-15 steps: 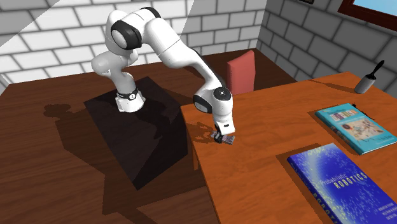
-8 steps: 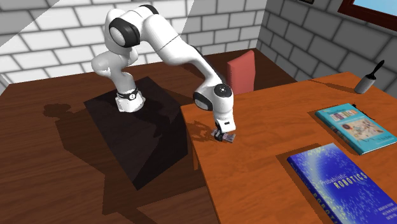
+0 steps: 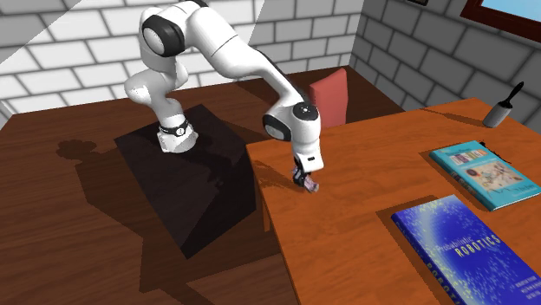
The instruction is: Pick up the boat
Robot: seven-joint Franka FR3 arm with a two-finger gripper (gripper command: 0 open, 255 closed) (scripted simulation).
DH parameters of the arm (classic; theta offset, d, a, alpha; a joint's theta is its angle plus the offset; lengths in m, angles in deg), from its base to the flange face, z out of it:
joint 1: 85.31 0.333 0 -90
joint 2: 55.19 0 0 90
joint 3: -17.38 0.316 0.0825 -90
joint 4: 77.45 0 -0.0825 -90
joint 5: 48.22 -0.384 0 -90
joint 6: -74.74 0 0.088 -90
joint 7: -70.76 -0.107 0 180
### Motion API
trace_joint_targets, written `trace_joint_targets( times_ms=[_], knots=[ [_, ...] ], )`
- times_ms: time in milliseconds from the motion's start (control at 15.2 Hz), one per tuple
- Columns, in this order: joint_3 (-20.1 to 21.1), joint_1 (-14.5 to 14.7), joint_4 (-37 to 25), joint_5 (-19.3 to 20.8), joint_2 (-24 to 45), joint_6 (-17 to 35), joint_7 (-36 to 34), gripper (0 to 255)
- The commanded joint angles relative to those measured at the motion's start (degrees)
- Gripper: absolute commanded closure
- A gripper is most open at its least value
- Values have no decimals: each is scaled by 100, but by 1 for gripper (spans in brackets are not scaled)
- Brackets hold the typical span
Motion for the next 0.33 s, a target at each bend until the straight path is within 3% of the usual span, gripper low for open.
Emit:
trace_joint_targets(
  times_ms=[0, 264],
  knots=[
    [4, -13, 4, -6, -123, -121, -6, 255],
    [8, -18, -11, -9, -233, -244, -20, 255]
  ],
)
